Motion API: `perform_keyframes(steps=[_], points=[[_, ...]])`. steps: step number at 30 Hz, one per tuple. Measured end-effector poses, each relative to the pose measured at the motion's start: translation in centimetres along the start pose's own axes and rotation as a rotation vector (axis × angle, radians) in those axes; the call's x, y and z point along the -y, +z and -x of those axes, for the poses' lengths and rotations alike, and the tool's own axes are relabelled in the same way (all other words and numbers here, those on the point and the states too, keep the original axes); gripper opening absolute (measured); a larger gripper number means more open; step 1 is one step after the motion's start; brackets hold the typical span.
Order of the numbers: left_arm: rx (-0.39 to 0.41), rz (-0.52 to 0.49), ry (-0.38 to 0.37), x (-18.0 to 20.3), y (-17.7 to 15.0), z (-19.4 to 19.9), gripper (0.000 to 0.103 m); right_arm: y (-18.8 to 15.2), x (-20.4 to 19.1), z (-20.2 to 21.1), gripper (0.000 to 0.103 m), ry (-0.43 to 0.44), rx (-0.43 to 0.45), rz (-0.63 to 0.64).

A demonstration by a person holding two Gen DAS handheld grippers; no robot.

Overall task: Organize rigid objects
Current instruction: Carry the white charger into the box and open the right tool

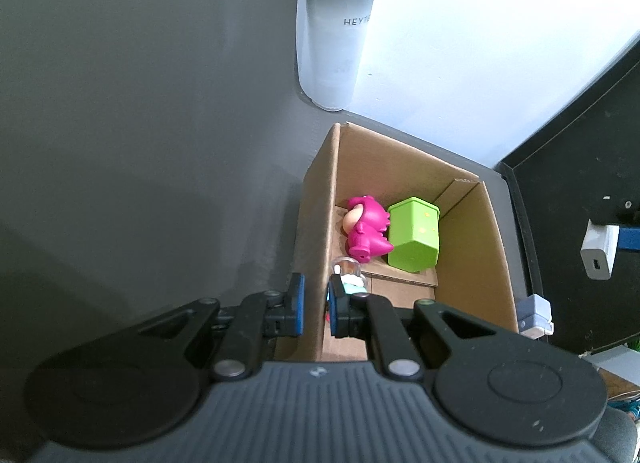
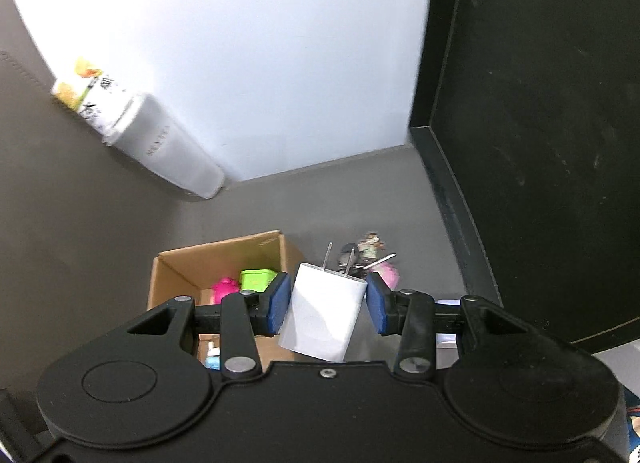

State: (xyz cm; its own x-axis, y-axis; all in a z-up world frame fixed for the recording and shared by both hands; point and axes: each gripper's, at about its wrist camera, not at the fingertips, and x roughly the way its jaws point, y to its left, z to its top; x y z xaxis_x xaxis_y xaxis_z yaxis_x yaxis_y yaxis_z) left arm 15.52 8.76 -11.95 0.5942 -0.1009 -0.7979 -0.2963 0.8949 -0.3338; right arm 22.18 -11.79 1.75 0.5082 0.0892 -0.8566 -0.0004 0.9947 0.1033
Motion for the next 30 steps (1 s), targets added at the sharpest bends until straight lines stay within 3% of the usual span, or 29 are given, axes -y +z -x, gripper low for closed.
perform_keyframes(steps=[17, 30], points=[[0.001, 0.001, -0.003, 0.0, 0.0, 0.0, 0.011, -2.8, -4.8, -1.6, 0.041, 0.082, -0.092, -0.001], [-0.004, 0.011, -0.018, -0.2, 0.1, 0.0, 0.011, -4.6, -6.8, -5.5, 0.041, 0.033, -0.16, 0.02]])
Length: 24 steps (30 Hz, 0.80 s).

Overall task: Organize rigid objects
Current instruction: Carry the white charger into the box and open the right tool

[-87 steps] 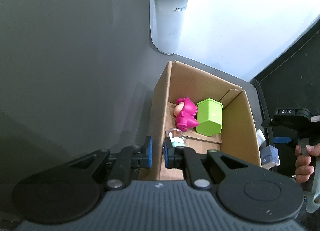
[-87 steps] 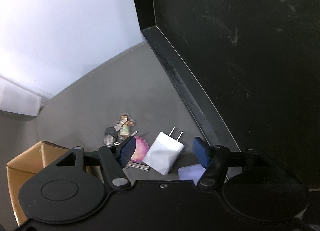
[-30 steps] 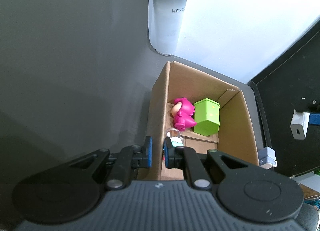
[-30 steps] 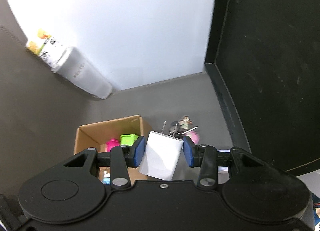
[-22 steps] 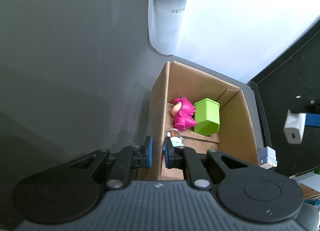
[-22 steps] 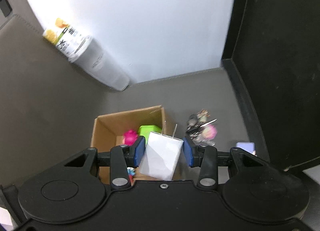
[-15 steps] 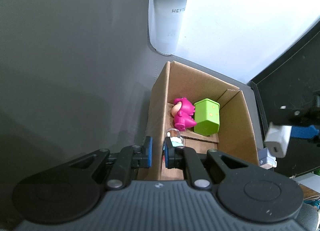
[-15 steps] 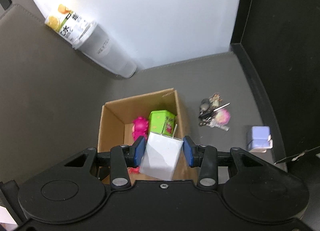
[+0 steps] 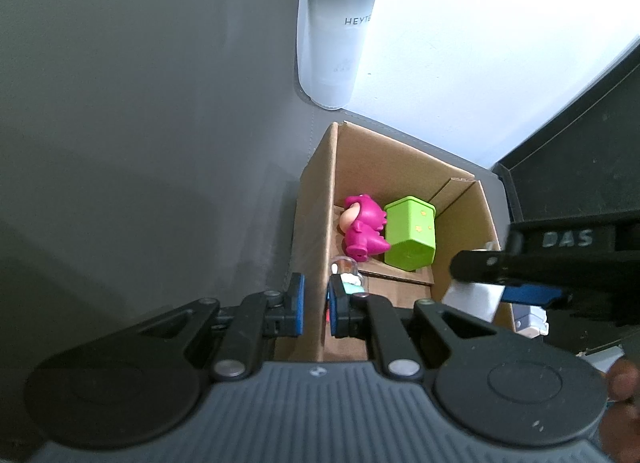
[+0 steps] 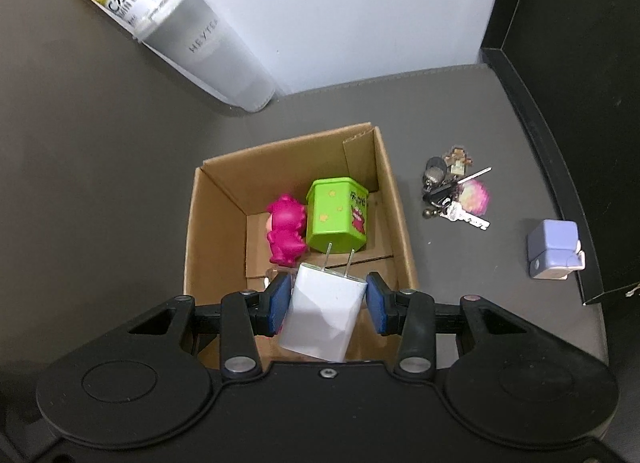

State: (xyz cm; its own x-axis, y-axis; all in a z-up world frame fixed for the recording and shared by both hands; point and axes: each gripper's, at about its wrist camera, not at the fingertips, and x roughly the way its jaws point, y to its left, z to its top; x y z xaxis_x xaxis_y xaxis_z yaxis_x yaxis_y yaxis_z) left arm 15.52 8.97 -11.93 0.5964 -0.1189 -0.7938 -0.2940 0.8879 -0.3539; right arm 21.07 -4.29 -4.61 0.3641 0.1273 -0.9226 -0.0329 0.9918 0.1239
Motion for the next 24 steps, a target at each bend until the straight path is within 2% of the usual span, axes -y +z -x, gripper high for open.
perform_keyframes(steps=[15, 24], points=[[0.0, 0.001, -0.004, 0.0, -0.1, 0.0, 0.011, -0.6, -1.6, -4.0, 0.038, -0.1, -0.06, 0.067], [0.001, -0.001, -0.009, 0.0, -0.1, 0.0, 0.011, -0.1, -0.9, -4.7, 0.038, -0.085, -0.084, -0.036]])
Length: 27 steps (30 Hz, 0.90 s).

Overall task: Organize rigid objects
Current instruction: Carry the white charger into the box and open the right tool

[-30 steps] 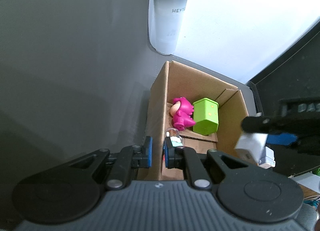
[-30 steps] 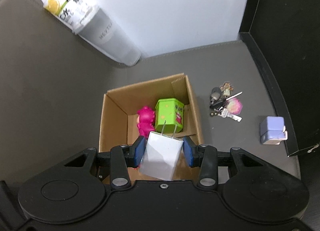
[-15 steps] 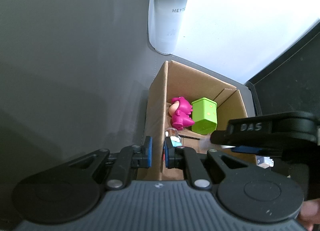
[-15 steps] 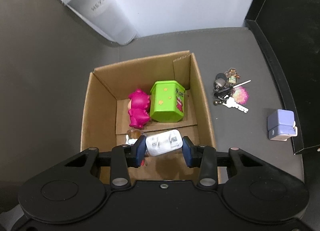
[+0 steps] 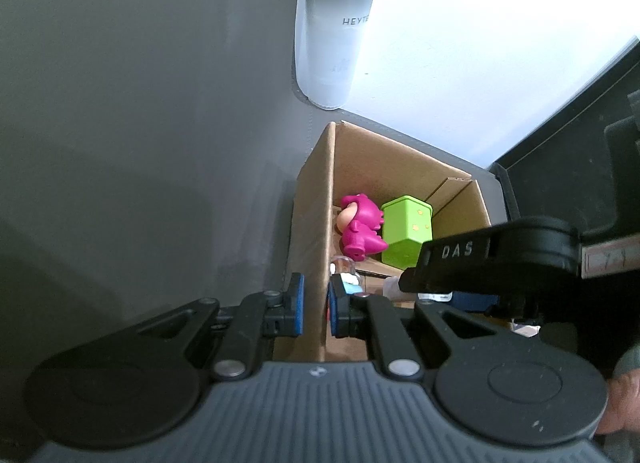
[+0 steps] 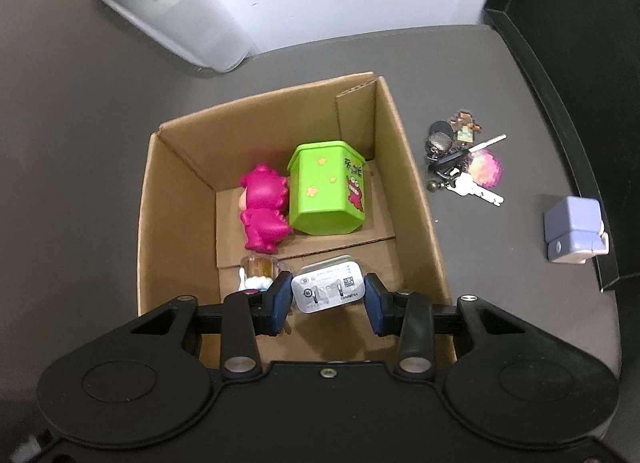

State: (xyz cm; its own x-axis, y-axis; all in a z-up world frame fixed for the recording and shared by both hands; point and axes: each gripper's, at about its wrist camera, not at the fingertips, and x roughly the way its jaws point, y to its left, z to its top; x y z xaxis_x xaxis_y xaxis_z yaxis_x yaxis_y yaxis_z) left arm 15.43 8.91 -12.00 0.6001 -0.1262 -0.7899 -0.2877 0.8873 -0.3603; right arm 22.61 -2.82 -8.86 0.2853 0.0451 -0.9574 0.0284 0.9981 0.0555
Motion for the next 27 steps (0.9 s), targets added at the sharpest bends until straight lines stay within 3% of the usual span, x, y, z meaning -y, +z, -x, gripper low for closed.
perform_keyframes(steps=[11, 27], points=[[0.001, -0.002, 0.0, 0.0, 0.0, 0.0, 0.011, 0.3, 0.9, -0.4, 0.038, 0.027, -0.071, -0.172], [0.0, -0.005, 0.0, 0.0, -0.1, 0.0, 0.011, -0.1, -0.1, -0.6, 0.043, -0.047, -0.047, -0.107]])
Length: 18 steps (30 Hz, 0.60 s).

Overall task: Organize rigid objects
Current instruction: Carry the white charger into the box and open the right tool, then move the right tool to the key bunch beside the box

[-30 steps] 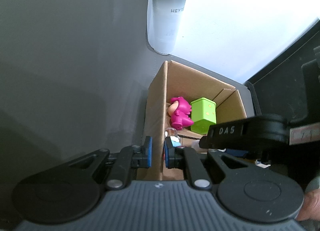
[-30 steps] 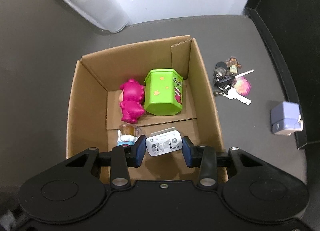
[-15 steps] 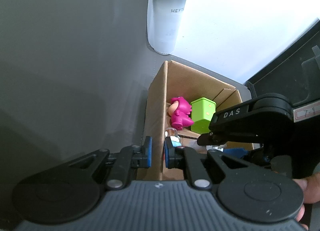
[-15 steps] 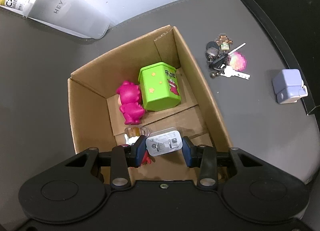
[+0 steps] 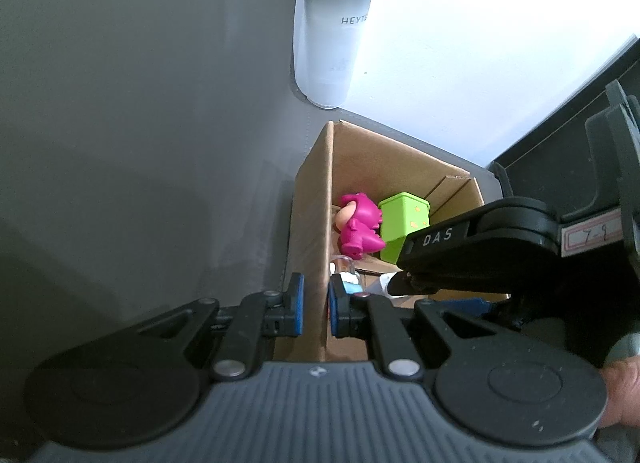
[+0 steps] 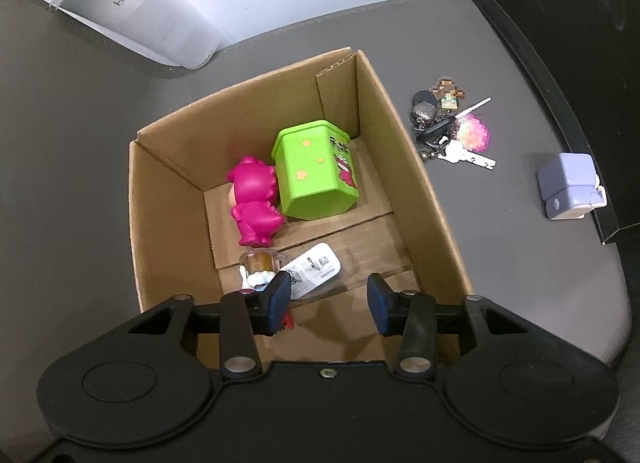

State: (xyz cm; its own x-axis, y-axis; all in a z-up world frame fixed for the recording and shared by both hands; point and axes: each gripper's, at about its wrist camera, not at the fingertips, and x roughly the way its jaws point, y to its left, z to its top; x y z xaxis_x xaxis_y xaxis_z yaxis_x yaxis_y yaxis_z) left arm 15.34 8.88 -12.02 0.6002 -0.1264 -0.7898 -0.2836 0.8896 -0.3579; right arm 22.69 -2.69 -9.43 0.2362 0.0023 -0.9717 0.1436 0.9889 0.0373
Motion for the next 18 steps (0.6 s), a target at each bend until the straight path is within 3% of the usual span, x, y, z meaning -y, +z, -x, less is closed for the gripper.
perform_keyframes(steps=[18], points=[[0.003, 0.002, 0.008, 0.0, -0.3, -0.1, 0.011, 1.0, 3.3, 5.0, 0.044, 0.152, 0.074, -0.041]])
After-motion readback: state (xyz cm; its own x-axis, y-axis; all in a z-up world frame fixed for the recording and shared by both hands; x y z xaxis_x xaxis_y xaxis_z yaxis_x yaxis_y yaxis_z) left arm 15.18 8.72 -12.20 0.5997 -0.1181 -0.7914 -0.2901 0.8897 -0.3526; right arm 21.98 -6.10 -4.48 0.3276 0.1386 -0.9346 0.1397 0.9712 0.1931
